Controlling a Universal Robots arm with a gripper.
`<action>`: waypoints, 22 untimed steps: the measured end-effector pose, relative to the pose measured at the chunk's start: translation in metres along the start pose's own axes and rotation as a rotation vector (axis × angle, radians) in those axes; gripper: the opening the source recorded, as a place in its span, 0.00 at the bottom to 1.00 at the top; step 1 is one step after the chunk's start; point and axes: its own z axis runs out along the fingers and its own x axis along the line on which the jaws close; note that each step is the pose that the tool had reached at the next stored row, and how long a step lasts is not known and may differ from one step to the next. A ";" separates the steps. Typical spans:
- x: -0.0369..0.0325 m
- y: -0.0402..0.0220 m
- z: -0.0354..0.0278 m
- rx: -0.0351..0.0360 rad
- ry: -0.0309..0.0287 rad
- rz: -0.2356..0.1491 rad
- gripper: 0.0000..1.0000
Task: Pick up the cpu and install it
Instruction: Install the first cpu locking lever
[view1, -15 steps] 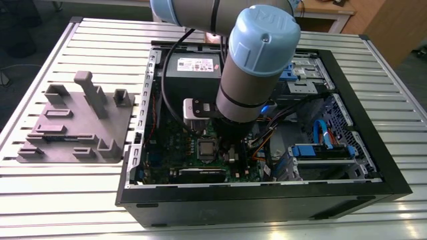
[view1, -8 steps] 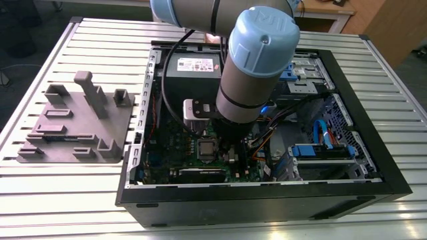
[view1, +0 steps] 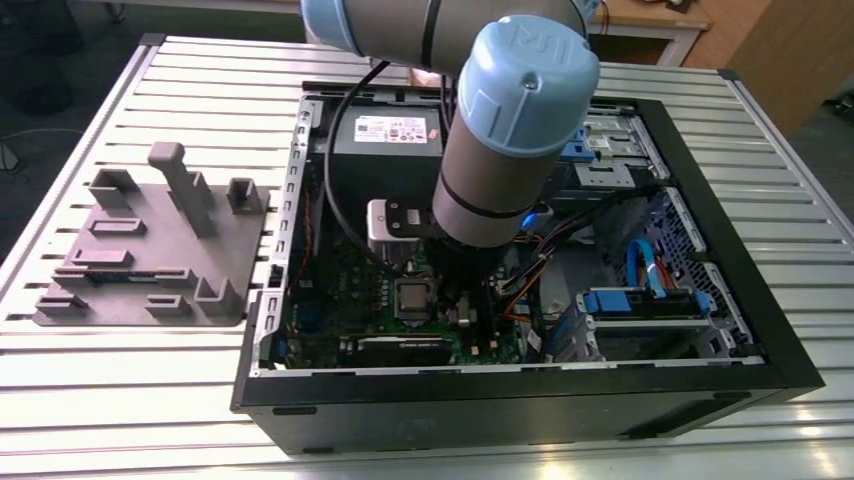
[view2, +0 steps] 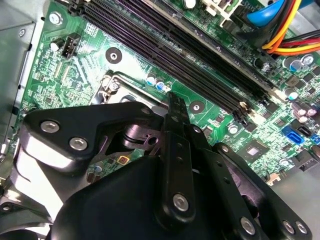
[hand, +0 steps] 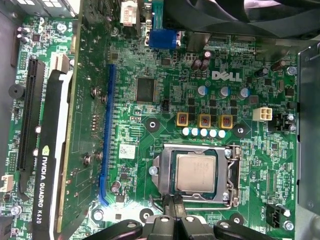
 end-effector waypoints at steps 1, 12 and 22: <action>0.0000 -0.0004 0.0000 0.0000 -0.0004 0.000 0.10; 0.0003 -0.0047 0.0023 0.0001 -0.0033 -0.001 0.10; 0.0004 -0.0051 0.0024 0.0009 -0.0149 -0.003 0.10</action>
